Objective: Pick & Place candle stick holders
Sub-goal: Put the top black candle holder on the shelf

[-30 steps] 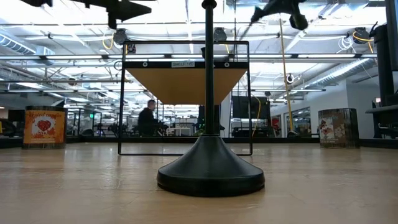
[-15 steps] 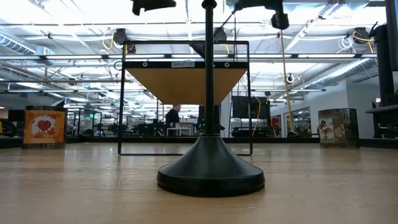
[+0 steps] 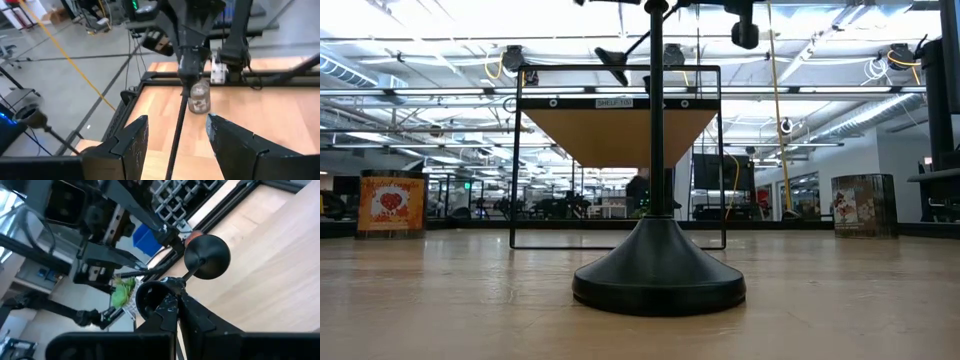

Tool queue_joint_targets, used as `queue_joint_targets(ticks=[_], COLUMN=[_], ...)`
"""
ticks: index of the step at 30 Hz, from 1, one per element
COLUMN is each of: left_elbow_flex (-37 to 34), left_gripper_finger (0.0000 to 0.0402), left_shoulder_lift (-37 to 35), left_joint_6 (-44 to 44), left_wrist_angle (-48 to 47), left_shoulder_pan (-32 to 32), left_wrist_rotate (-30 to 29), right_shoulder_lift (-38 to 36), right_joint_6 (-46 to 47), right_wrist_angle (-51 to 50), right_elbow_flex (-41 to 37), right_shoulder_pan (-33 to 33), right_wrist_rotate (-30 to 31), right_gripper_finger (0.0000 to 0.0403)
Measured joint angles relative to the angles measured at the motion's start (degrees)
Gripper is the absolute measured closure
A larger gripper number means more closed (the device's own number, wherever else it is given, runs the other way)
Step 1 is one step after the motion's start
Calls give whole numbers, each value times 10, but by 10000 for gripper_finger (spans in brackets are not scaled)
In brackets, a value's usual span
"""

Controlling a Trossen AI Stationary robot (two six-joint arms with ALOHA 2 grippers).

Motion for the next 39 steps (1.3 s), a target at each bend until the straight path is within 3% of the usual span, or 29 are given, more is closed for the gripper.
queue_joint_targets(ticks=[9, 39], left_elbow_flex=[68, 82], left_gripper_finger=[192, 192], left_shoulder_lift=[56, 96], left_joint_6=[9, -8], left_wrist_angle=[-18, -34], left_shoulder_pan=[-3, 2], left_wrist_rotate=[2, 46], right_shoulder_lift=[9, 46], right_joint_6=[-7, 10], right_wrist_angle=[22, 65], right_elbow_flex=[0, 0], right_shoulder_pan=[0, 38], right_wrist_rotate=[-23, -36], right_gripper_finger=[403, 403])
